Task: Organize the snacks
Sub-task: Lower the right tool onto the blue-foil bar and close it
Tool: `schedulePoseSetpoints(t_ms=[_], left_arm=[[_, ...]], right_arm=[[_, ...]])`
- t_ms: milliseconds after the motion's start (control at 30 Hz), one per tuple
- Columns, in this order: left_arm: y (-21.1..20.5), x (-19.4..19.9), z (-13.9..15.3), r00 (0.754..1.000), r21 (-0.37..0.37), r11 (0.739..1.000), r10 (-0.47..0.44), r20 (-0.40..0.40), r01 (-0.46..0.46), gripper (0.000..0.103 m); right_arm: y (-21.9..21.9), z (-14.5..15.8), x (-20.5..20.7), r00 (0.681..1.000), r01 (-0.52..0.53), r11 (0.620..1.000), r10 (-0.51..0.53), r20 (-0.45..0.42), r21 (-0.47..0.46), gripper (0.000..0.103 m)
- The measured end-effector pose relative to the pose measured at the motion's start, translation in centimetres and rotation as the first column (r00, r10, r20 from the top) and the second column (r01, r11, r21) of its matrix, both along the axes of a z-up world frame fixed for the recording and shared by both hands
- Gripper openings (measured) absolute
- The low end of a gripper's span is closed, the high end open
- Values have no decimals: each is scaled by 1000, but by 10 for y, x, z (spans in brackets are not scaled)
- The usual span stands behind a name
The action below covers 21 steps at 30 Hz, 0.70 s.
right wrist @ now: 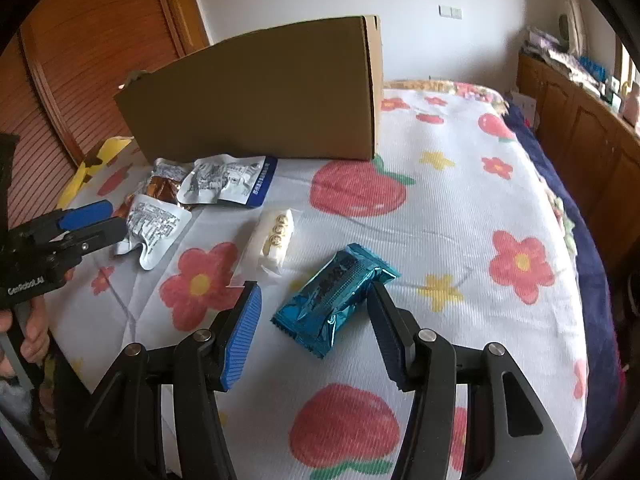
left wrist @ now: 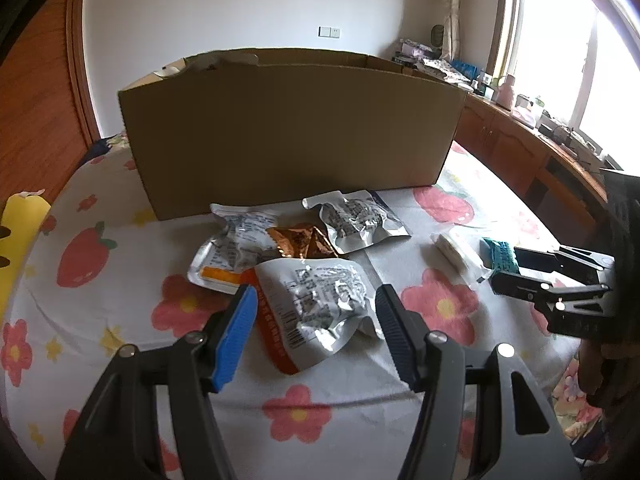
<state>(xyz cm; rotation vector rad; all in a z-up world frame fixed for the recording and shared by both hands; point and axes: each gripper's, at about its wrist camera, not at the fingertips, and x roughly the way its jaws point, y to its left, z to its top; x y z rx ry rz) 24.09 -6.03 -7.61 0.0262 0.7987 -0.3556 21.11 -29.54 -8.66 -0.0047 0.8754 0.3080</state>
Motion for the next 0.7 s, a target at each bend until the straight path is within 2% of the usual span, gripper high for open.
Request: schedulePoseSetpoints(t_ms=[200, 400, 500, 567, 633, 700], left_arm=[[-9, 9, -5, 1000, 34, 999, 16, 5, -16, 65], [-20, 16, -14, 1000, 83, 996, 12, -21, -11, 66], [-28, 17, -17, 1000, 117, 993, -5, -24, 8, 70], [-33, 18, -19, 999, 143, 989, -22, -30, 26, 78], [-37, 19, -22, 999, 171, 985, -28, -45, 35, 80], [-34, 21, -22, 998, 153, 988, -23, -63, 32, 81]], right_arm=[[9, -4, -6, 999, -17, 997, 20, 48, -78, 56], [5, -5, -6, 998, -19, 998, 22, 51, -53, 56], [4, -5, -7, 998, -20, 999, 23, 52, -45, 56], [3, -5, -7, 998, -20, 999, 22, 54, -41, 56], [3, -5, -8, 998, -20, 999, 22, 56, -39, 56], [3, -4, -8, 998, -20, 999, 22, 56, -36, 56]])
